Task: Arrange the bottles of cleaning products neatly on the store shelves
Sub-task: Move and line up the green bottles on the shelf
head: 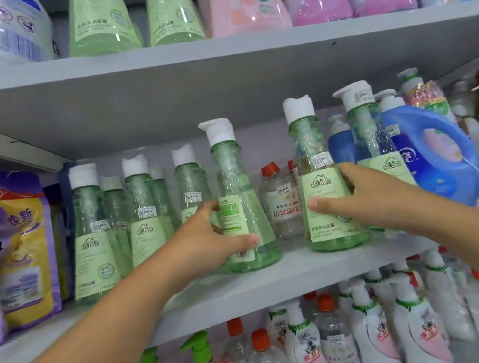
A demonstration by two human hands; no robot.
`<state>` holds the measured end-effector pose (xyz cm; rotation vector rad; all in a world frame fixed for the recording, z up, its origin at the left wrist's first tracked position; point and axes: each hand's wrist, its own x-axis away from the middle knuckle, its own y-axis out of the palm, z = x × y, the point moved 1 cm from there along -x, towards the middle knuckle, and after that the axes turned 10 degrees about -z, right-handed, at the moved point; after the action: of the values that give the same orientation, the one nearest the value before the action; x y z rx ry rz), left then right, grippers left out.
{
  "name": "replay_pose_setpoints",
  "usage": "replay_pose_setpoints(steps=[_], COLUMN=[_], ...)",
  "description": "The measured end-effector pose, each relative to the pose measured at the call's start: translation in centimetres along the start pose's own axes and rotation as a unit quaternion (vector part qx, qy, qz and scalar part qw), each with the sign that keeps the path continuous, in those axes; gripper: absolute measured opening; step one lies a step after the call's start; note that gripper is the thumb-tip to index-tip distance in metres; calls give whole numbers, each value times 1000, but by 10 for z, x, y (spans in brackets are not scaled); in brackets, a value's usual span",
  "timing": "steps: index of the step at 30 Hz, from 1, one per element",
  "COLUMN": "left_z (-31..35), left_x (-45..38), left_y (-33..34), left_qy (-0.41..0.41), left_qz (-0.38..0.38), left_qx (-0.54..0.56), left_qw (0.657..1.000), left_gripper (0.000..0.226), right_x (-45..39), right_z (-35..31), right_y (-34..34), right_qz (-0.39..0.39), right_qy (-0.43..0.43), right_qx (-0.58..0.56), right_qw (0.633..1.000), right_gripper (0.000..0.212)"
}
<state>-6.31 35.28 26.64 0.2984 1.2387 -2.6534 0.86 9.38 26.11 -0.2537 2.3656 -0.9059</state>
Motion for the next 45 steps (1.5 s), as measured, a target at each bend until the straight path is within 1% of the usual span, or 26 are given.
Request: replay_pose_setpoints(steps=[2, 4, 7, 9, 12, 14, 15, 16, 18, 20, 21, 22, 24, 25, 26, 27, 29, 30, 32, 34, 36, 39, 42, 45], left_z=[9, 19, 30, 33, 33, 34, 37, 41, 53, 62, 64, 63, 57, 52, 48, 45, 47, 50, 55, 57, 50, 39, 38, 42], left_x=[-9, -16, -33, -40, -45, -45, -46, -48, -57, -67, -71, -73, -71, -69, -65, -62, -61, -64, -69, -75, -77, -75, -76, -78], left_y=[11, 23, 40, 40, 33, 32, 33, 37, 43, 44, 42, 38, 31, 29, 27, 28, 35, 40, 48, 47, 42, 42, 46, 48], left_qy=[-3, -19, -54, -71, -81, -80, -82, -85, -92, -114, -117, -112, -90, -82, -80, -80, -86, -95, -117, -128, -138, -152, -148, -157], left_qz=[23, 49, 88, 71, 52, 85, 114, 146, 179, 181, 174, 156, 94, 71, 71, 93, 158, 177, 161, 126, 105, 114, 123, 113], left_qx=[-14, -46, -99, -114, -76, -57, -77, -102, -133, -131, -121, -105, -62, -42, -38, -58, -118, -131, -141, -163, -168, -165, -147, -170], left_qw=[1000, 998, 990, 988, 992, 992, 987, 980, 970, 968, 970, 976, 990, 993, 993, 991, 976, 971, 970, 970, 970, 968, 970, 966], left_gripper=[96, 89, 95, 93, 72, 65, 65, 67, 80, 93, 92, 85, 72, 75, 79, 79, 67, 66, 76, 80, 71, 63, 38, 47], right_x=[-1, -2, -1, 0, 0, -3, -5, -6, -8, -9, -9, -10, -10, -11, -10, -10, -11, -11, -12, -13, -13, -14, -12, -12], right_z=[5, 8, 13, 13, 15, 19, 20, 21, 23, 24, 25, 26, 27, 28, 28, 28, 29, 29, 30, 30, 32, 32, 31, 30], right_y=[4, 7, 8, 11, 11, 11, 12, 13, 14, 14, 14, 13, 14, 14, 14, 14, 15, 16, 16, 16, 16, 16, 16, 15], right_qz=[14, 23, 24, 36, 34, 36, 39, 42, 47, 49, 50, 52, 51, 50, 49, 49, 52, 53, 53, 52, 52, 51, 46, 47], right_qy=[-9, -26, -43, -52, -69, -72, -72, -75, -81, -84, -85, -86, -89, -90, -91, -92, -96, -97, -100, -99, -98, -96, -92, -90], right_qx=[11, -1, -18, -15, -9, 2, 5, 5, 4, 7, 9, 12, 17, 16, 14, 12, 8, 8, 8, 6, 5, 5, 10, 11], right_qw=[1000, 999, 999, 998, 997, 997, 997, 996, 996, 995, 995, 995, 995, 995, 995, 994, 994, 994, 994, 994, 994, 994, 995, 995], right_gripper=[58, 58, 56, 57, 54, 54, 54, 55, 54, 52, 50, 49, 49, 49, 49, 50, 51, 52, 55, 56, 58, 58, 57, 57])
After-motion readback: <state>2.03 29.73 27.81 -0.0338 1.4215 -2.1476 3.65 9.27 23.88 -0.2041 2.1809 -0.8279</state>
